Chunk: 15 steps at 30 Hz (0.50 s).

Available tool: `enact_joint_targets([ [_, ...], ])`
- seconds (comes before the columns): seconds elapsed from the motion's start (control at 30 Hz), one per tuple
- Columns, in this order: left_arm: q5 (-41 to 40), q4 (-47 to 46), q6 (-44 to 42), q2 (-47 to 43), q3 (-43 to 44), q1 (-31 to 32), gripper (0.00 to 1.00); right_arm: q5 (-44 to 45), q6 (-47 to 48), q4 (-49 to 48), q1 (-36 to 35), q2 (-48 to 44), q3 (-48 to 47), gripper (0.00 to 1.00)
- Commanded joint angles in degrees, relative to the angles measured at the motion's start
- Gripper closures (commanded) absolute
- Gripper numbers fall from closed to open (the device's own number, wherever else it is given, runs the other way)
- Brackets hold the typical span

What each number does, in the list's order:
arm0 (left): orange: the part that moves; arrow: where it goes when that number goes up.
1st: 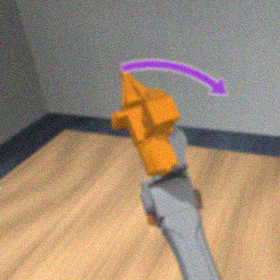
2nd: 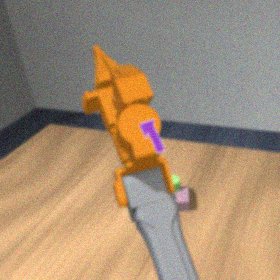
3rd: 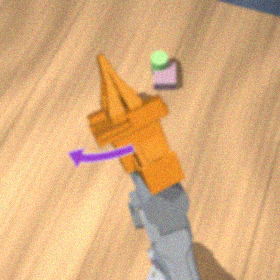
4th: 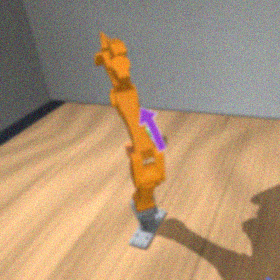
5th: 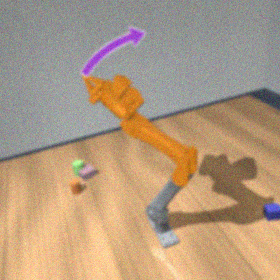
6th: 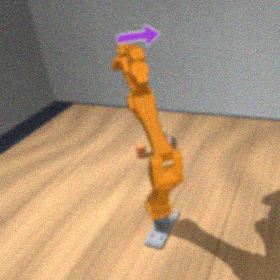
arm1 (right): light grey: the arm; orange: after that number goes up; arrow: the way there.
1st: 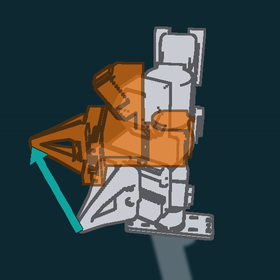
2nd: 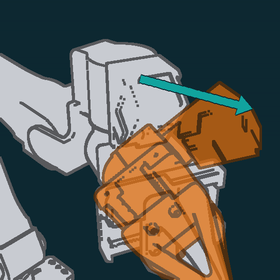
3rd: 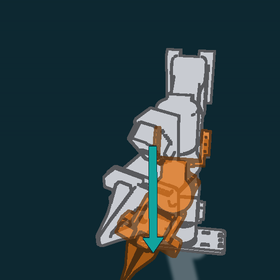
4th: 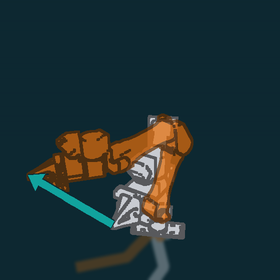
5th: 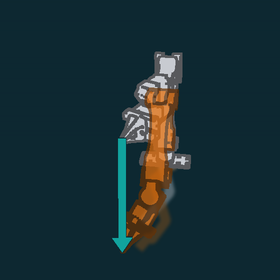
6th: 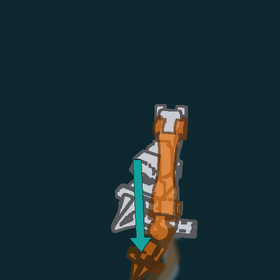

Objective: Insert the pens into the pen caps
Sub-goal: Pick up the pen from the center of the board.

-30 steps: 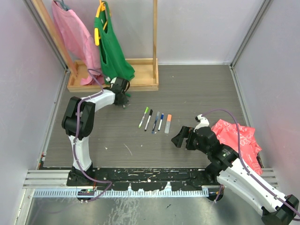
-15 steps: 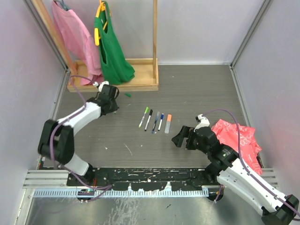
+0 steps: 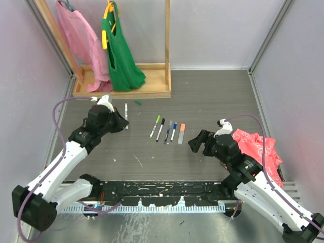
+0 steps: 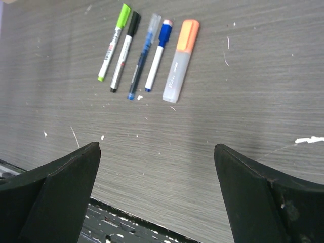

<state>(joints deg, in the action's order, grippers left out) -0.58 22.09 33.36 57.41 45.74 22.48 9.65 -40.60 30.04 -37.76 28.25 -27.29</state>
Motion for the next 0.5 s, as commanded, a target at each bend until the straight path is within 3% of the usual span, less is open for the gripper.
enact_joint_targets([
  [0.0, 5.3, 0.4, -2.4, -6.0, -0.5, 9.3, 1.00, 1.9, 1.4, -4.5, 0.1, 1.1, -4.9, 0.01],
  [0.17, -2.1, -1.2, -0.2, -6.9, -1.0, 24.4, 1.00, -5.8, 1.6, -10.0, 0.1, 3.6, -6.8, 0.01],
  [0.27, -6.6, -4.9, 1.7, -5.7, -1.6, 32.6, 1.00, -13.6, -1.4, -17.2, 0.1, 4.5, -5.4, 0.10],
  [0.47, -12.9, -10.8, 5.0, -2.7, -2.6, 41.8, 1.00, -17.6, -10.0, -26.2, 0.1, 5.3, -1.6, 0.18],
])
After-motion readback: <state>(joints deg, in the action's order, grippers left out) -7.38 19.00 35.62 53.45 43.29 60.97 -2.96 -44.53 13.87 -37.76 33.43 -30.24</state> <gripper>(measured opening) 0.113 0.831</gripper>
